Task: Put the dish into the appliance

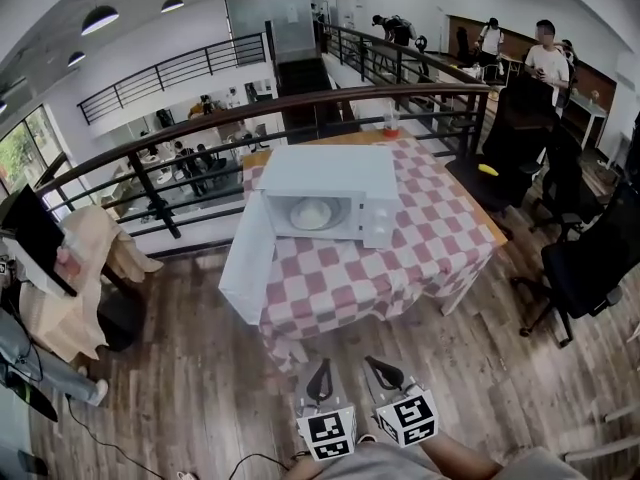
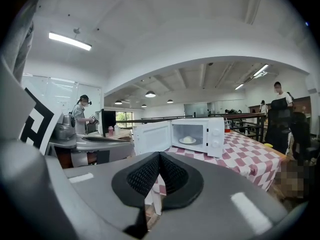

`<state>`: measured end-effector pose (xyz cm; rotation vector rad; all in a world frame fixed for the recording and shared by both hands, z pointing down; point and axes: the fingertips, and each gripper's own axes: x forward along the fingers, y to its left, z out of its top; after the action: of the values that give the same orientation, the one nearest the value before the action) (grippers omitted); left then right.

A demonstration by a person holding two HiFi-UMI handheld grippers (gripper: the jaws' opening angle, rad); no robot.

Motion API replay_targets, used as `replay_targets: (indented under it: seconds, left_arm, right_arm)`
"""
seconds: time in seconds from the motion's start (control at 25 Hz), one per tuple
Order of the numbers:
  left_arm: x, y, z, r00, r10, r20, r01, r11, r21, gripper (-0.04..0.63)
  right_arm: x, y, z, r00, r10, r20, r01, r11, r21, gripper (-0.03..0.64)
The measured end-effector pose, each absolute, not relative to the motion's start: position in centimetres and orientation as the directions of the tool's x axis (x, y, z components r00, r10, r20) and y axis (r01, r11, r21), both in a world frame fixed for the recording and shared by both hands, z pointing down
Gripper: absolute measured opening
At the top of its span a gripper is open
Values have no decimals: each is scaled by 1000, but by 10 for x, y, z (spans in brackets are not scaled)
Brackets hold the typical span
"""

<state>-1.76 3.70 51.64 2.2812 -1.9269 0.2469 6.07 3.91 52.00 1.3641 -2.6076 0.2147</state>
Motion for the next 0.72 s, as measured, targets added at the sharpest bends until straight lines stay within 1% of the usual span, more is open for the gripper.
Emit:
replay_targets:
  seconds: [0.2,0.72]
  left_arm:
    - [-14,60,517,182,-959,218,-983,-186,5,11]
    - [-28,73,518,170,-958,232,-984,-177,-7,11]
  right_arm:
    - [56,60,518,-566,-793,227,-821,568,-59,0]
    - [43,72,517,-574,-789,220,-815,577,-57,0]
